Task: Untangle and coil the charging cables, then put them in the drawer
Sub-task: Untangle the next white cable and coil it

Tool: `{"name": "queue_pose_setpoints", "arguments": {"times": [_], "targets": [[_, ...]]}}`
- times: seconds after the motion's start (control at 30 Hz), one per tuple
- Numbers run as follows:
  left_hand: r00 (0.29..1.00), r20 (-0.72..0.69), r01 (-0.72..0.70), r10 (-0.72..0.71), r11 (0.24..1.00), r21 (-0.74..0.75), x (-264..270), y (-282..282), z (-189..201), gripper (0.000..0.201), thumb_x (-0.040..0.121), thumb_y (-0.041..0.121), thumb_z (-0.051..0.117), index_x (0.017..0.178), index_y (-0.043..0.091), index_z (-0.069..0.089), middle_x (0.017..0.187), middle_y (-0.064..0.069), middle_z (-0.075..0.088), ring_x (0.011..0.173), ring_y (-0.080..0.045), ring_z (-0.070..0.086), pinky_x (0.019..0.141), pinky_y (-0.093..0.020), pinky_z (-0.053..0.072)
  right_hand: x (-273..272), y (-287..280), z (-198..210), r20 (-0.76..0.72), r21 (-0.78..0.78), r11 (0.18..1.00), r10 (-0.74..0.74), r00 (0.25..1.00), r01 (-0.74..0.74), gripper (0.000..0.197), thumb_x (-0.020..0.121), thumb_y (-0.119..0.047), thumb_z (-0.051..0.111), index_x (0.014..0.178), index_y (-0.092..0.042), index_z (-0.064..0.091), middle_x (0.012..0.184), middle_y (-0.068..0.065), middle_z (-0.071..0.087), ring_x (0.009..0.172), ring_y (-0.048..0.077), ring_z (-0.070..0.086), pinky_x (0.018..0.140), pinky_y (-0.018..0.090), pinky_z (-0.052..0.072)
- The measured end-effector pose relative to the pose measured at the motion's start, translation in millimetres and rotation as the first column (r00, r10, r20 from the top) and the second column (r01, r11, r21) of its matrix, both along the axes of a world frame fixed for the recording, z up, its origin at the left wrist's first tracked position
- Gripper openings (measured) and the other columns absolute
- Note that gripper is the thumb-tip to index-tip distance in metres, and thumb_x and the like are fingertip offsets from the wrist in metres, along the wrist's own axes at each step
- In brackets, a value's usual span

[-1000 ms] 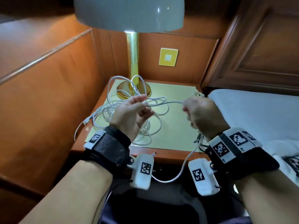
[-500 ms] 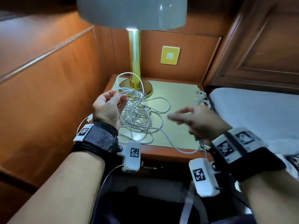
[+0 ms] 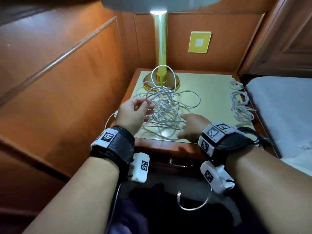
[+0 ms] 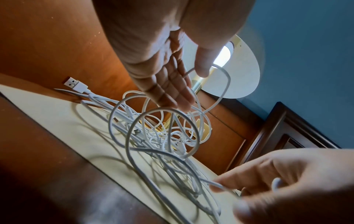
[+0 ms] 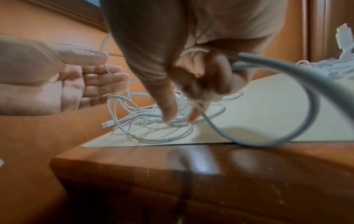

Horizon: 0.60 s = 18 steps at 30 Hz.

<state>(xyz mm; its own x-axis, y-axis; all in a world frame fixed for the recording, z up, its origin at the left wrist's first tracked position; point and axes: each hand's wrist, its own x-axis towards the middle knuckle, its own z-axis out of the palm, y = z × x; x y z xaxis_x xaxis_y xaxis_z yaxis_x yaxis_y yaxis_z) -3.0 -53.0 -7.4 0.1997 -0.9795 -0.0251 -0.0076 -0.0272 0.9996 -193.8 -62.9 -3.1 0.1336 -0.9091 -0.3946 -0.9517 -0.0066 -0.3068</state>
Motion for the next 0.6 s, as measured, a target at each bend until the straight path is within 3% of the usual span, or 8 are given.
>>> {"name": "queue_pose_setpoints", "arguments": {"times": [0.1, 0.17, 0.23, 0.33, 0.4, 0.47, 0.53, 0.6], "targets": [[1.0, -0.012, -0.023, 0.023, 0.999, 0.028, 1.3, -1.8, -1.0, 0.017, 0.102, 0.027, 0.057, 0.093, 0.014, 0.064, 0.09, -0.004, 0.076, 0.081, -0.016, 0.074, 0.067, -0.027, 0.058, 0.2, -10.8, 0.2, 0.006, -0.088, 0.993, -0.082, 0.997, 0.082, 0.029, 0.097, -0.034, 0.063, 0.104, -0.007, 0.072, 0.096, 0.009, 0.071, 0.086, 0.024, 0.066, 0.072, 0.031, 0.051], [0.998, -0.04, -0.046, 0.048, 0.998, 0.05, 2.5, -4.4, -1.2, 0.021, 0.104, 0.027, 0.053, 0.092, 0.012, 0.063, 0.093, -0.005, 0.075, 0.083, -0.017, 0.074, 0.07, -0.028, 0.059, -5.1, -11.7, 15.2, 0.156, -0.235, 0.95, -0.172, 0.973, 0.206, 0.042, 0.098, -0.045, 0.058, 0.075, -0.012, 0.068, 0.069, 0.005, 0.059, 0.066, 0.023, 0.054, 0.055, 0.03, 0.038], [0.991, -0.112, -0.066, 0.074, 0.995, 0.079, 1.6, -7.7, 0.0, 0.022, 0.105, 0.026, 0.049, 0.095, 0.011, 0.062, 0.099, -0.009, 0.075, 0.088, -0.02, 0.075, 0.071, -0.029, 0.06, -12.3, -10.0, 34.2, 0.404, -0.346, 0.857, -0.233, 0.885, 0.383, 0.047, 0.091, -0.052, 0.064, 0.07, -0.011, 0.061, 0.07, 0.005, 0.057, 0.071, 0.024, 0.054, 0.061, 0.032, 0.041], [0.974, -0.214, -0.047, 0.071, 0.992, 0.115, -5.3, -10.7, 2.8, 0.025, 0.108, 0.026, 0.043, 0.099, 0.01, 0.059, 0.107, -0.012, 0.074, 0.097, -0.022, 0.074, 0.075, -0.028, 0.059, -21.4, -7.6, 50.9, 0.87, 0.002, 0.79, -0.304, 0.389, 0.613, 0.035, 0.084, -0.037, 0.078, 0.091, -0.006, 0.064, 0.085, 0.0, 0.071, 0.092, 0.018, 0.068, 0.078, 0.035, 0.052], [0.965, -0.257, -0.02, 0.051, 0.992, 0.122, -11.4, -10.8, 4.3, 0.027, 0.108, 0.027, 0.04, 0.101, 0.009, 0.059, 0.108, -0.012, 0.073, 0.099, -0.024, 0.073, 0.077, -0.029, 0.06, -21.7, -2.4, 59.4, 0.956, 0.237, 0.822, -0.293, 0.027, 0.518, 0.014, 0.091, -0.018, 0.067, 0.099, -0.007, 0.064, 0.088, -0.003, 0.076, 0.11, 0.017, 0.069, 0.095, 0.038, 0.052], [0.952, -0.302, -0.007, 0.044, 0.993, 0.121, -16.7, -10.6, 5.5, 0.029, 0.109, 0.027, 0.038, 0.101, 0.009, 0.059, 0.106, -0.011, 0.074, 0.099, -0.025, 0.073, 0.076, -0.03, 0.061, -20.3, 8.8, 73.5, 0.941, 0.328, 0.845, -0.252, -0.225, 0.423, 0.019, 0.094, -0.007, 0.05, 0.079, -0.009, 0.063, 0.078, -0.003, 0.074, 0.104, 0.016, 0.071, 0.102, 0.038, 0.049], [0.939, -0.34, -0.01, 0.052, 0.992, 0.122, -21.1, -10.0, 7.8, 0.031, 0.11, 0.027, 0.035, 0.098, 0.01, 0.058, 0.106, -0.013, 0.074, 0.099, -0.026, 0.073, 0.075, -0.031, 0.061, -18.6, 20.1, 85.9, 0.907, 0.344, 0.854, -0.195, -0.373, 0.39, 0.035, 0.09, -0.004, 0.044, 0.058, -0.013, 0.053, 0.055, -0.002, 0.056, 0.064, 0.015, 0.066, 0.082, 0.033, 0.055], [0.928, -0.363, -0.045, 0.082, 0.993, 0.108, -23.9, -10.2, 10.9, 0.032, 0.11, 0.027, 0.033, 0.093, 0.011, 0.056, 0.105, -0.014, 0.072, 0.096, -0.027, 0.073, 0.073, -0.032, 0.06, -16.7, 25.3, 90.4, 0.946, 0.3, 0.823, -0.193, -0.259, 0.483, 0.038, 0.091, -0.009, 0.048, 0.056, -0.019, 0.041, 0.051, -0.004, 0.033, 0.042, 0.012, 0.034, 0.051, 0.024, 0.039]]}}
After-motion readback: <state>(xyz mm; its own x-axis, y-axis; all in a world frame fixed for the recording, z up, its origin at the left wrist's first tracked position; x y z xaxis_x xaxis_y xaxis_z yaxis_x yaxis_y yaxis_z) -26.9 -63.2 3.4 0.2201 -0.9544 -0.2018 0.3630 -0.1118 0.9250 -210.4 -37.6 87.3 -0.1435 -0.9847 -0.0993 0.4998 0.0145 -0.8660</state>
